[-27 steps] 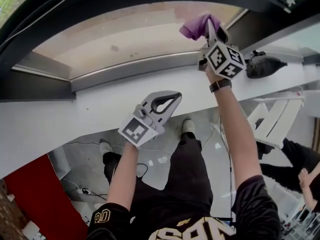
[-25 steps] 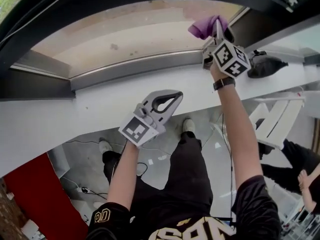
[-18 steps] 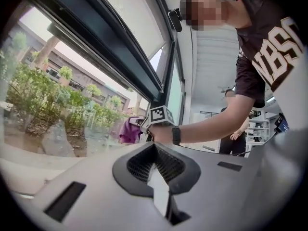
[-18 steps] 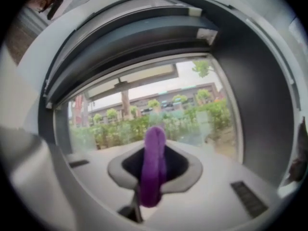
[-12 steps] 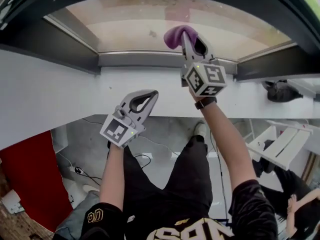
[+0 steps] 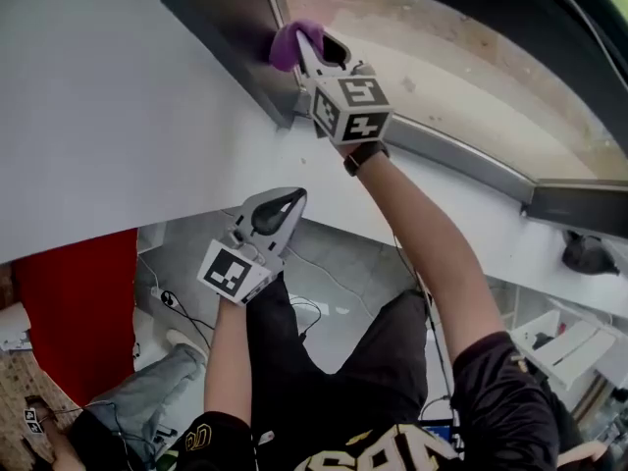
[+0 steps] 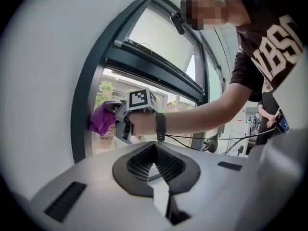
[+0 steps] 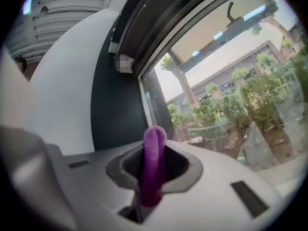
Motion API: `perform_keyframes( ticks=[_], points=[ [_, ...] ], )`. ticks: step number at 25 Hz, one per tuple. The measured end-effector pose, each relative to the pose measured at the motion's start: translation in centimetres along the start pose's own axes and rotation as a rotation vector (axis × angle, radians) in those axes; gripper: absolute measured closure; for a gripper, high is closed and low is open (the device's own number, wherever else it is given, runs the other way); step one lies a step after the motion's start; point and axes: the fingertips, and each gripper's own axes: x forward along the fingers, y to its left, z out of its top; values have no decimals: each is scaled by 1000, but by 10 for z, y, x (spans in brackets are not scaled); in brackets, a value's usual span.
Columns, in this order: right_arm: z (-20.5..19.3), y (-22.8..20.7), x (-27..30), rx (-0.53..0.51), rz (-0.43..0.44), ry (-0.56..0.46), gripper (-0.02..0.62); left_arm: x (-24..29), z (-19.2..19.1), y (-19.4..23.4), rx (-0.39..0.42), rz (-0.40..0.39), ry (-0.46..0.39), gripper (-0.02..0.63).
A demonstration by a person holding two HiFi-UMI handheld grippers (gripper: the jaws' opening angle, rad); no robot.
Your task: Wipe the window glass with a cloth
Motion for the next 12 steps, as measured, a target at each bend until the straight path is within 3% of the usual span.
perform_keyframes(
  ticks=[2,5,8,12],
  points=[
    [-9,1,5,-22,14,35,522,4,-2,-2,2,-7,7,597],
    [-14,-35,-25,-22,-41,54,523,27,-8,-19,8,-58,17,597],
    [-14,-94,-88,6,-130,64,523,63,-15,-53,-1,-128,24,597],
    [-5,-192,-210,10,-300,68,523,133,-26,-121,-7,-286,26,597]
  ],
)
